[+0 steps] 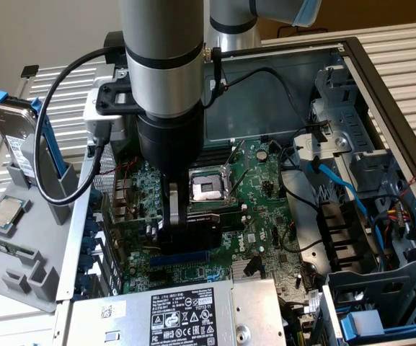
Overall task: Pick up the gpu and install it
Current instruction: 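Insert the gpu into the slot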
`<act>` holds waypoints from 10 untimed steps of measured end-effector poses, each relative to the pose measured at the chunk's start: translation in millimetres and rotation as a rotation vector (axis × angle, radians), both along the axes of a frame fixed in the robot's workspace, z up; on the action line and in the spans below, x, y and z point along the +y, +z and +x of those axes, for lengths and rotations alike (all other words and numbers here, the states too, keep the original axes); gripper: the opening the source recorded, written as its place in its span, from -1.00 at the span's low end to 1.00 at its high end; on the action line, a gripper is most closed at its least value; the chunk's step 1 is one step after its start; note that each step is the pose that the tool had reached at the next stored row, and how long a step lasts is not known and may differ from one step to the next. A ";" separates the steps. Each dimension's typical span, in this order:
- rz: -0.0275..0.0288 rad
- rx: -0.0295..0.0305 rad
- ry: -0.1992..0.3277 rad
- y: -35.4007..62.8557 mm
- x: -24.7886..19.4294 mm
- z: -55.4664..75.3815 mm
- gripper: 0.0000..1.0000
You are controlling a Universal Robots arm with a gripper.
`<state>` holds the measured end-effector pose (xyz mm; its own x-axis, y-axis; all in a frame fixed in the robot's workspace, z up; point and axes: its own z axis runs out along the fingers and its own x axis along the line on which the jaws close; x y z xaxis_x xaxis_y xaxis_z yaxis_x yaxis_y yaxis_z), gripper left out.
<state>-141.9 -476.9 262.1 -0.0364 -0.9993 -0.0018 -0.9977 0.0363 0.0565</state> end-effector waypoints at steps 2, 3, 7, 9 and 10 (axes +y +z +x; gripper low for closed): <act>-0.0005 0.0001 0.000 -0.4 0.0 0.0 -0.47; -0.0008 0.0001 0.000 -0.5 0.0 -0.1 -0.47; -0.0024 0.0000 0.000 -1.1 0.0 -0.4 -0.47; -0.0030 0.0000 0.000 -1.4 0.0 -0.5 -0.47; -0.0031 0.0000 0.000 -1.5 0.0 -0.6 -0.47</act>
